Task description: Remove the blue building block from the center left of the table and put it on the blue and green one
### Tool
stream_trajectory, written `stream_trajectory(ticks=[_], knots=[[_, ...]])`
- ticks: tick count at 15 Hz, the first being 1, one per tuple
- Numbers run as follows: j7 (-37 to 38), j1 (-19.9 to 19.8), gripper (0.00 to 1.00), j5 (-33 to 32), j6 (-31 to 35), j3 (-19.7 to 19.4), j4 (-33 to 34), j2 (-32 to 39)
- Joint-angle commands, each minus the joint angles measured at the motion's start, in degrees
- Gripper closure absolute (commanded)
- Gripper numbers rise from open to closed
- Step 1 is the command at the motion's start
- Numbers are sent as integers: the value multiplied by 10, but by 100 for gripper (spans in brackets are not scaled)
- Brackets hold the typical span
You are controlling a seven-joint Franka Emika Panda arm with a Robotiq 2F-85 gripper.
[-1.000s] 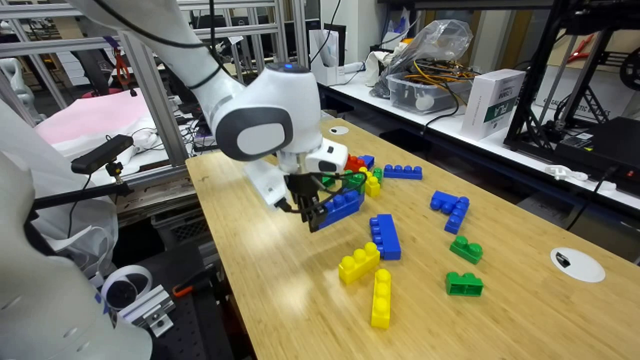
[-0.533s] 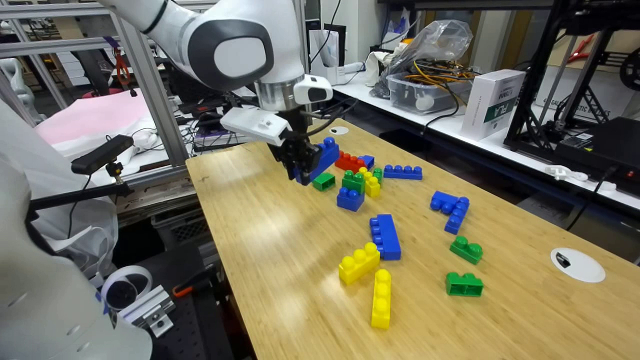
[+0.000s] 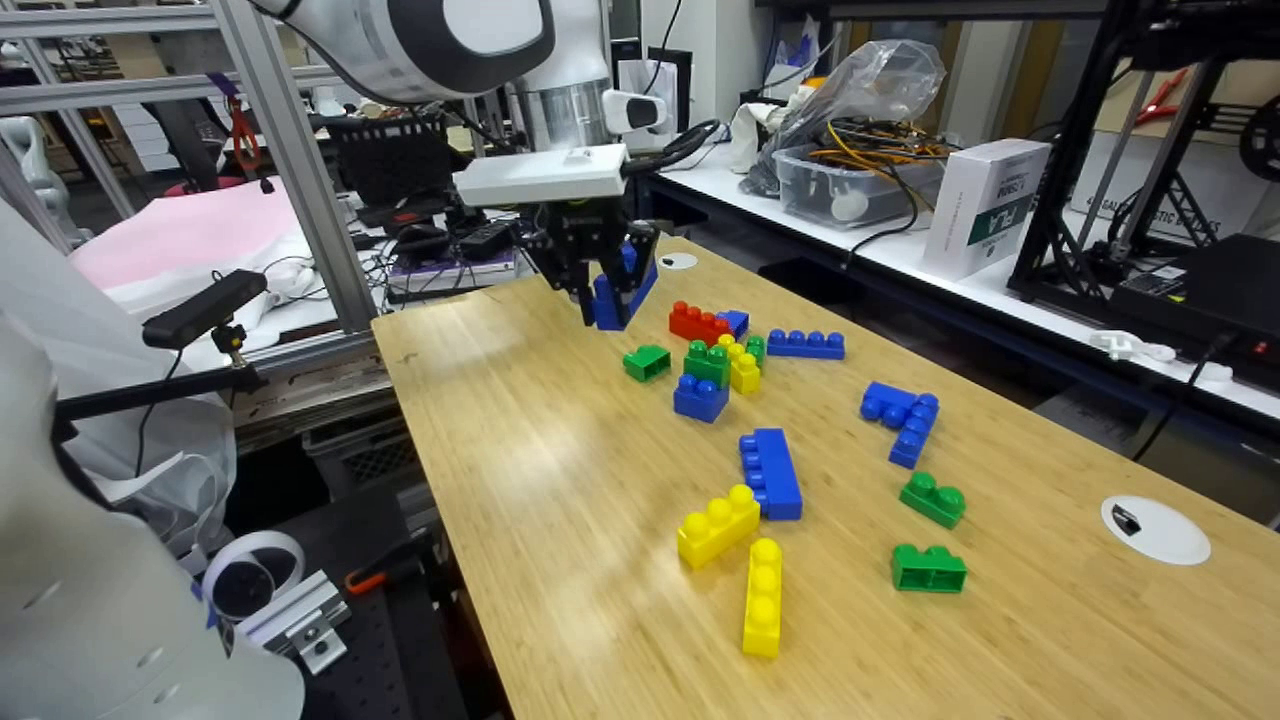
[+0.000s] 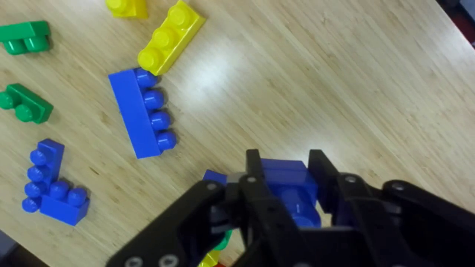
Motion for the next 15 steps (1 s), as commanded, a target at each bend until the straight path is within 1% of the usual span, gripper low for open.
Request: stream_trajectory(ticks=[1, 6, 11, 15], knots=[[-79, 13, 89, -30, -28, -3, 53, 50], [-202, 15, 89, -46, -27, 5, 108, 118], [-346, 0, 89, -59, -29, 9, 154, 186], [-439, -15, 89, -109, -35, 11, 190, 230]])
